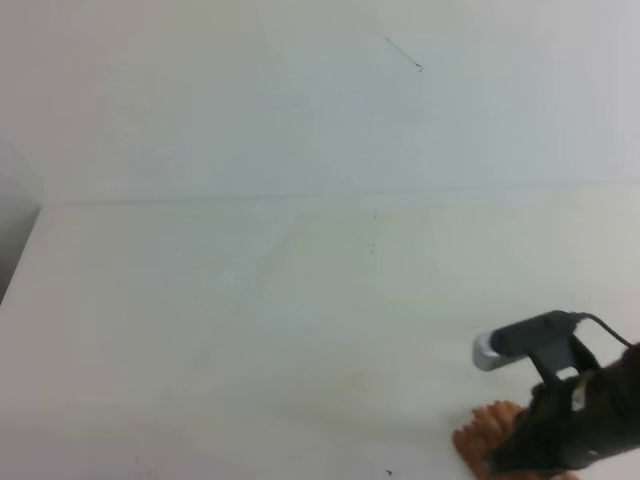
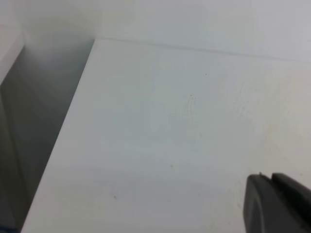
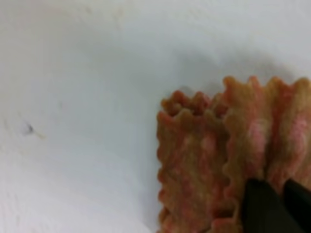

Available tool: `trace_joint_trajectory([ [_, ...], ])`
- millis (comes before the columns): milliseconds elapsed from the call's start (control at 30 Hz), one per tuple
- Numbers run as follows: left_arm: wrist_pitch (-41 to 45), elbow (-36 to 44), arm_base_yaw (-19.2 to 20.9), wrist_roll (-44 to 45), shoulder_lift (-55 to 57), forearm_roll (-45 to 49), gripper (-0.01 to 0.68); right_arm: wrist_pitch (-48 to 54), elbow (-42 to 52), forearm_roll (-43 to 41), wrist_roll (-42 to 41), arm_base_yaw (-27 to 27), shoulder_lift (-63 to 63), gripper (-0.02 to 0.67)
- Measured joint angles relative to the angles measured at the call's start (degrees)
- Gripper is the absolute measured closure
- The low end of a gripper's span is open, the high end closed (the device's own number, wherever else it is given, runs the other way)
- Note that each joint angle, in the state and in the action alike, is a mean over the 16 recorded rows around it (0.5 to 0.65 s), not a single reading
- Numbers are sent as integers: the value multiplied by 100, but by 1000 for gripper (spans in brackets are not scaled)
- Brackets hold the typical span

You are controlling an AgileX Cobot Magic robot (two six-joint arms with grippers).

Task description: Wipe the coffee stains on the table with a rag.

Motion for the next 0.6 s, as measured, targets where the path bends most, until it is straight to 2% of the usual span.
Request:
trace_joint_trajectory([
  [200, 0, 0, 0, 0, 0, 0, 674, -470, 412, -13, 37, -186, -707, 648],
  [400, 0, 0, 0, 0, 0, 0, 674, -948, 59, 66, -36, -349, -788, 630],
  [500, 0, 0, 0, 0, 0, 0, 674, -1062, -292, 154, -73, -435, -521, 590],
  [600, 0, 0, 0, 0, 0, 0, 674, -1038, -651, 258, -92, -522, -128, 520],
])
